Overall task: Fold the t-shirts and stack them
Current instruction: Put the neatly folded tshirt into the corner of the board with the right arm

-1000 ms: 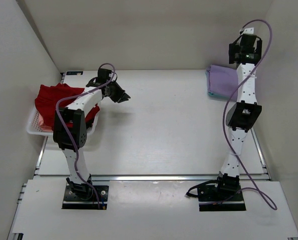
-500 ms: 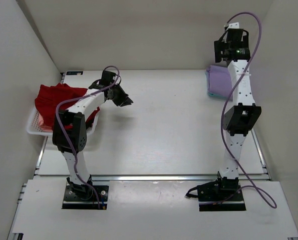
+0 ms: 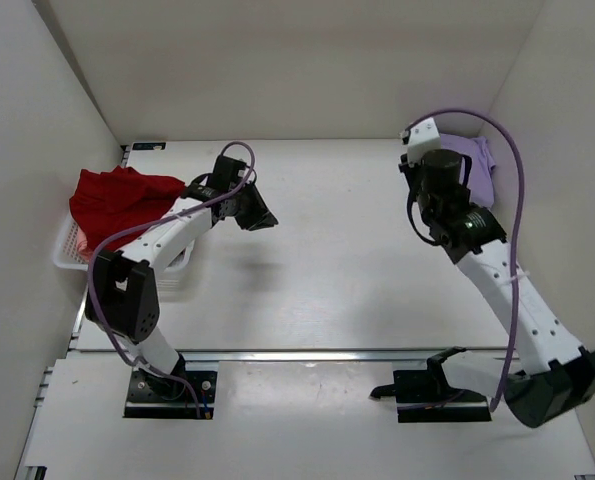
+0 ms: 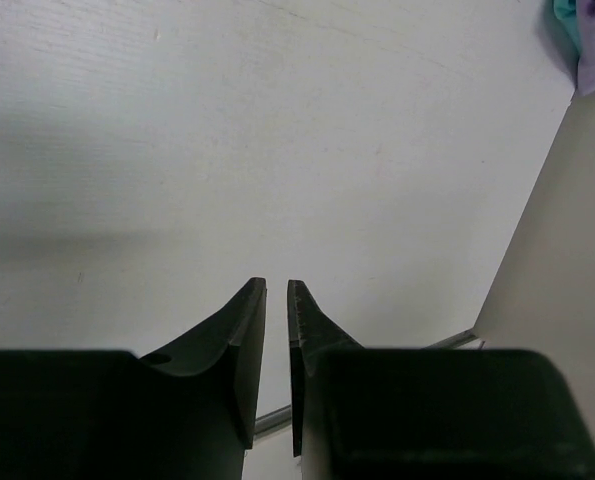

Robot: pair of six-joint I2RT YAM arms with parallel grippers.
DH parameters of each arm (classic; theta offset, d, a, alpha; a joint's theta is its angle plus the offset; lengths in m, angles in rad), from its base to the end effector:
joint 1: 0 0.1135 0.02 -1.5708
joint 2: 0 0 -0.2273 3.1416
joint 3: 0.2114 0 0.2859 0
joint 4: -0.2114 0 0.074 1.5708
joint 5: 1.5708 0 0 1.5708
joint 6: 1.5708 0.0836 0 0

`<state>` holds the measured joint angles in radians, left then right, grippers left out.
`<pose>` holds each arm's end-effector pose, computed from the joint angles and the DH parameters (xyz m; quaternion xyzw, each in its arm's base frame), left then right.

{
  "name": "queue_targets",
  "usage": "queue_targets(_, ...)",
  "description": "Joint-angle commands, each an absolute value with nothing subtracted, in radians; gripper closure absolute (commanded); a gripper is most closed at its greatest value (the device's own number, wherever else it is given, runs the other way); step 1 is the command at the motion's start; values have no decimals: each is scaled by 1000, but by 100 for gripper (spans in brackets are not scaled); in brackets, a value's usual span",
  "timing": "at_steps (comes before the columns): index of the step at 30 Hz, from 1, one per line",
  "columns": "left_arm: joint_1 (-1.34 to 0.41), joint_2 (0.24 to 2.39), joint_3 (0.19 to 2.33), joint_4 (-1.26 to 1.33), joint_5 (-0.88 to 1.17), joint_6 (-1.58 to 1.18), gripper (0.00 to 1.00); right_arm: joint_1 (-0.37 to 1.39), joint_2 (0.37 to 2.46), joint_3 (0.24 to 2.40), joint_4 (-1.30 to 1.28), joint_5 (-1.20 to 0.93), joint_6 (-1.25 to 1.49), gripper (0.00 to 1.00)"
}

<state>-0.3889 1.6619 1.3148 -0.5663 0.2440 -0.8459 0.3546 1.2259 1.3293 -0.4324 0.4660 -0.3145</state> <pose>0.3798 -0.1775 0.1784 -0.1745 0.9239 -0.2794 0.1946 0.3466 0.0883 0.3679 -0.1330 0.7916 -0.1764 0.5697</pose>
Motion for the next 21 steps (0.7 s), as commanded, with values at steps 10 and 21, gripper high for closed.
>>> queue_targets(10,-397,1384,1209,-650,146,-747,73,-40,1160,1438,-697,84,82,92)
queue_targets(21,-383,1223,1135,-810,57,-628,67,291,1140,1250,-1054,-251,524,100)
